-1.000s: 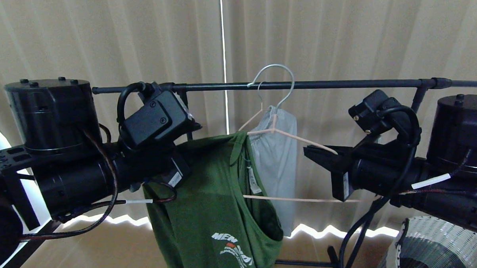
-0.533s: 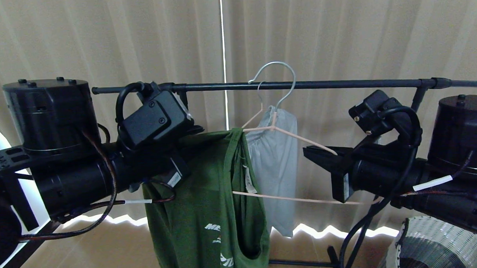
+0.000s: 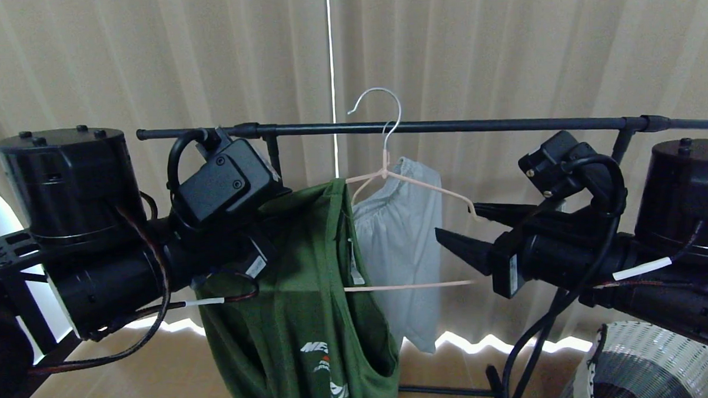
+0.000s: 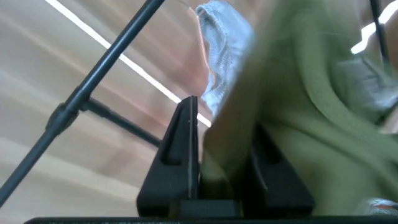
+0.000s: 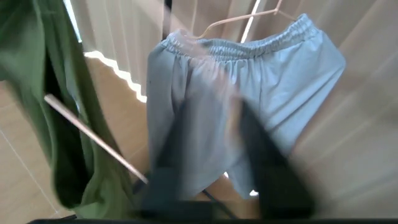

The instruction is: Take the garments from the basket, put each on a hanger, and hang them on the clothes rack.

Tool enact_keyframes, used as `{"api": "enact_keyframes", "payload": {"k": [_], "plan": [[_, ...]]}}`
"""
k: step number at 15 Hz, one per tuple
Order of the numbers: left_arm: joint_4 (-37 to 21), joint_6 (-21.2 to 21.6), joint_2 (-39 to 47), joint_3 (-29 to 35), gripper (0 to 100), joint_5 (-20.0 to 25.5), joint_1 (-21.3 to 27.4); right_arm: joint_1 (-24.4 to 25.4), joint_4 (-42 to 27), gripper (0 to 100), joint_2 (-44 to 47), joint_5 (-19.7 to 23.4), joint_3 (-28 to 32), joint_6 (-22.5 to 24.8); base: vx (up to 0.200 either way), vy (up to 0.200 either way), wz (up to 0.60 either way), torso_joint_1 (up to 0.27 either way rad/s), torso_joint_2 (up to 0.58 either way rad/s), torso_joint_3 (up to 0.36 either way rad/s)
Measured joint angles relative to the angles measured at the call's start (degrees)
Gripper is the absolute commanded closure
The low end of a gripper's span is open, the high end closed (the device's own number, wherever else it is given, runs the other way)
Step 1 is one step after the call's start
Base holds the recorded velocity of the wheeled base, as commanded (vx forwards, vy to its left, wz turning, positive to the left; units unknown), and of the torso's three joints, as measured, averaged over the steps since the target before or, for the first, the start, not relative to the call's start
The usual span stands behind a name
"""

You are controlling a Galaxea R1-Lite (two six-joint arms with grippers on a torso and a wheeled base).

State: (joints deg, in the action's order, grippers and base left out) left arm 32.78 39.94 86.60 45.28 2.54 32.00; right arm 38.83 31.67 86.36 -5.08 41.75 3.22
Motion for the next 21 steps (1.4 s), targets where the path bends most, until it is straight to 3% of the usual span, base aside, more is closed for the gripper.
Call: {"api": "enact_keyframes", "payload": {"k": [4,9,11,14,21], "plan": [[0.06,-0.04,0.13,-0.07,100,-12.93,-0.66,-0.46,4.34,0,-0.50,-0.06,-1.82,-0.13,0.000,0.000,0.00,0.000,0.00,0.000],[0.11,-0.34,0.37,0.32,100,-18.76,-2.38,-0.10,7.52,0,-0.78,-0.02,-6.89,0.12,0.000,0.000,0.00,0.000,0.00,0.000],[0.23,-1.24,0.28,0.45,100,-18.76,-2.40,1.17,7.47,0,-0.76,0.18,-7.63,0.00,0.000,0.000,0.00,0.000,0.00,0.000],[5.18,-3.38,0.30,0.98,100,-17.44,-1.63,3.50,7.50,0,-0.11,0.35,-8.33,-0.21,0.000,0.000,0.00,0.000,0.00,0.000],[6.96,-3.40,-2.36,0.72,100,-4.28,-0.22,5.92,13.85,0,6.39,-0.06,-6.31,-0.13,0.000,0.000,0.00,0.000,0.00,0.000]]}}
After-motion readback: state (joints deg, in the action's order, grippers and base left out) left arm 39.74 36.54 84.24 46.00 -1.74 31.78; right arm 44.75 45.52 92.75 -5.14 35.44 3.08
